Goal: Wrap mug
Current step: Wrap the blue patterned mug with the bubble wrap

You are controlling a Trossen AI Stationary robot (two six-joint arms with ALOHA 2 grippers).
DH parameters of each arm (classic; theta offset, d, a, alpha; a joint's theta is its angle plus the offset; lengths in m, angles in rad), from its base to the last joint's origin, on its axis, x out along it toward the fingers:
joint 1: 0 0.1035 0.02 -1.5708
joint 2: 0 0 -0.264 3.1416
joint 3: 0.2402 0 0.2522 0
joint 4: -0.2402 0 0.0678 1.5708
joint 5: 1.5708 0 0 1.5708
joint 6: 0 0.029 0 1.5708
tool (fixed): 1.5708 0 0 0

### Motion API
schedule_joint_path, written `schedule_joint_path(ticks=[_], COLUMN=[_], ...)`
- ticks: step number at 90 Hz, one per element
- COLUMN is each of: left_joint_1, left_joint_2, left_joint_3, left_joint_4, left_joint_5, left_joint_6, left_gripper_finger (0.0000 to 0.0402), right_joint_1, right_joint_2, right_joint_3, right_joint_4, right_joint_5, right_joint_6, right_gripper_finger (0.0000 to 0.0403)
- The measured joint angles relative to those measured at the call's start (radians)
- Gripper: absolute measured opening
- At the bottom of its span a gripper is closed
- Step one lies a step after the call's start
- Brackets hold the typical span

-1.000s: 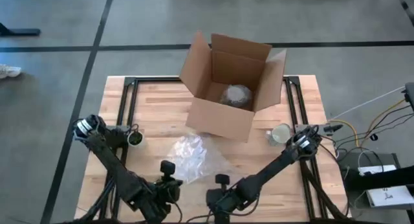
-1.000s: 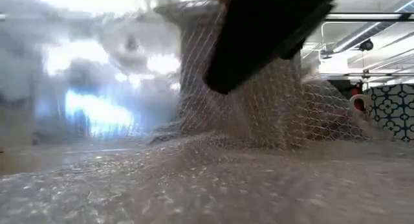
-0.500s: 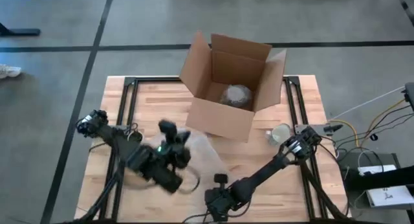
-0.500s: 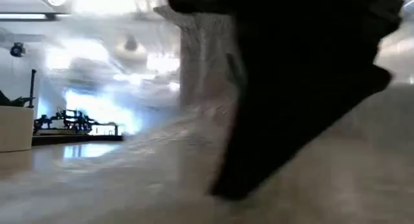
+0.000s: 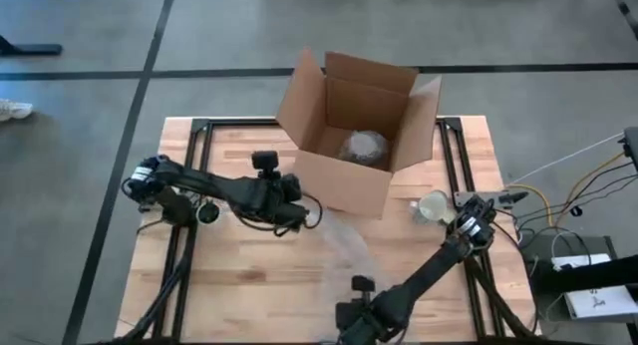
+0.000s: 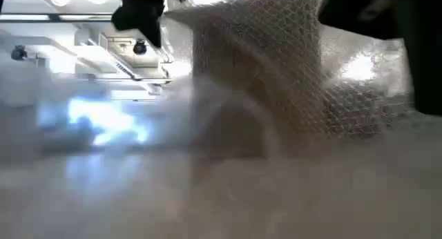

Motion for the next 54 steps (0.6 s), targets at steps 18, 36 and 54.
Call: schedule_joint_path(ticks=[18, 36, 54], left_joint_1=[-0.072, -0.223, -0.439], left_joint_2=[-0.024, -0.069, -0.105], left_joint_3=[-0.107, -0.139, -0.226], left_joint_4=[0.01, 0.045, 0.37], left_joint_5=[0.038, 0.087, 0.085], left_joint_6=[-0.083, -0.324, -0.404], left_gripper_finger=[0.0, 0.0, 0.0], right_joint_1=[-0.011, -0.054, -0.126], right_joint_2=[0.006, 0.038, 0.061], right_joint_3=[-0.005, -0.008, -0.011], right_joint_4=[0.025, 0.027, 0.026], right_joint_5=[0.076, 0.255, 0.324], right_joint_6=[-0.021, 0.034, 0.16], right_gripper_finger=[0.0, 0.0, 0.0])
